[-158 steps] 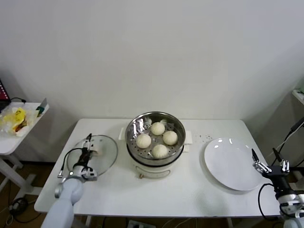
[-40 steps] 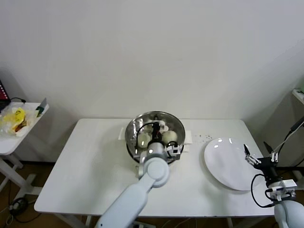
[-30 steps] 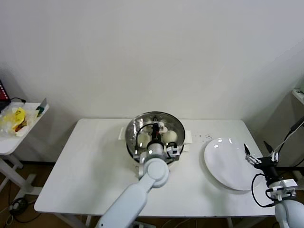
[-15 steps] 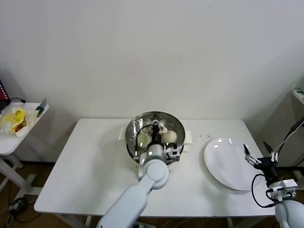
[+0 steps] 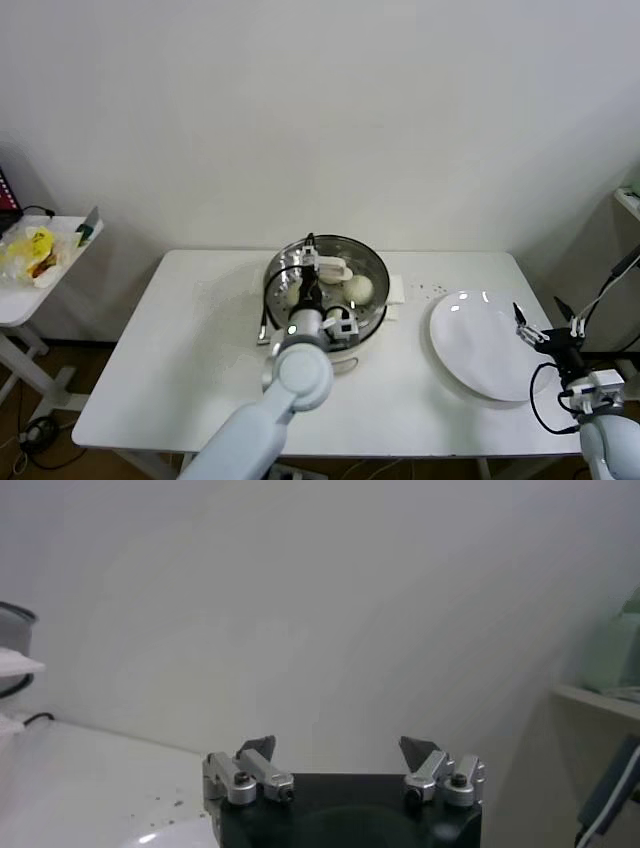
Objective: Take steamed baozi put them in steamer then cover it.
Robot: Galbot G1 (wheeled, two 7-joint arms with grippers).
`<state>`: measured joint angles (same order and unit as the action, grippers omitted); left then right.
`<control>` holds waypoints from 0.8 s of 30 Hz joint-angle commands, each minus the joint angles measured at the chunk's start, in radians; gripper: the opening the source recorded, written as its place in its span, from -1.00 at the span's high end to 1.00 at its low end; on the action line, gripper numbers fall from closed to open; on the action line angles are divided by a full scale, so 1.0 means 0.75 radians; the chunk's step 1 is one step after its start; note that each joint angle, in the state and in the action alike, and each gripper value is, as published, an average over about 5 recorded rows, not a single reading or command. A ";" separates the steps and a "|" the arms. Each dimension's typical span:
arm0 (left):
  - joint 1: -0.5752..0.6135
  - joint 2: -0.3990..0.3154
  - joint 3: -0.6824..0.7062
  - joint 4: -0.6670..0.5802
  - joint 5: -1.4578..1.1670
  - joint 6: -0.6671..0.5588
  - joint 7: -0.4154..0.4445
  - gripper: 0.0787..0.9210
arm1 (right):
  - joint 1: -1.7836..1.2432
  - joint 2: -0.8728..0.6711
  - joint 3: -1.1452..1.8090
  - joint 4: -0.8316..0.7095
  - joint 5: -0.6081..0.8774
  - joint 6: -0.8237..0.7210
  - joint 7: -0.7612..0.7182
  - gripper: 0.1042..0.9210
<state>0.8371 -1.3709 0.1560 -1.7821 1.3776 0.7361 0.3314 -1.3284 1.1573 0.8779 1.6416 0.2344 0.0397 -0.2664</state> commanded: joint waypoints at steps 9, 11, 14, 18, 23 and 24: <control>0.290 0.267 -0.167 -0.529 -0.455 0.021 -0.203 -0.77 | 0.044 -0.021 -0.038 0.009 0.014 -0.145 0.054 -0.76; 0.337 0.286 -0.253 -0.559 -0.540 -0.053 -0.315 -0.77 | 0.039 -0.021 -0.040 0.012 0.016 -0.139 0.049 -0.76; 0.425 0.313 -0.409 -0.575 -0.784 -0.186 -0.526 -0.77 | 0.028 -0.019 -0.043 0.014 0.009 -0.123 0.040 -0.76; 0.566 0.282 -0.697 -0.528 -1.214 -0.457 -0.761 -0.77 | 0.007 -0.004 -0.047 0.025 0.009 -0.107 0.032 -0.76; 0.734 0.210 -0.970 -0.447 -1.694 -0.798 -0.783 -0.77 | -0.024 0.013 -0.057 0.048 0.017 -0.095 0.013 -0.76; 0.762 0.189 -1.019 -0.424 -1.761 -0.861 -0.768 -0.77 | -0.031 0.017 -0.060 0.055 0.020 -0.093 0.008 -0.76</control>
<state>1.1493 -1.1889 -0.1740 -2.1226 0.7640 0.7332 -0.0124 -1.3267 1.1582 0.8404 1.6631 0.2437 -0.0368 -0.2467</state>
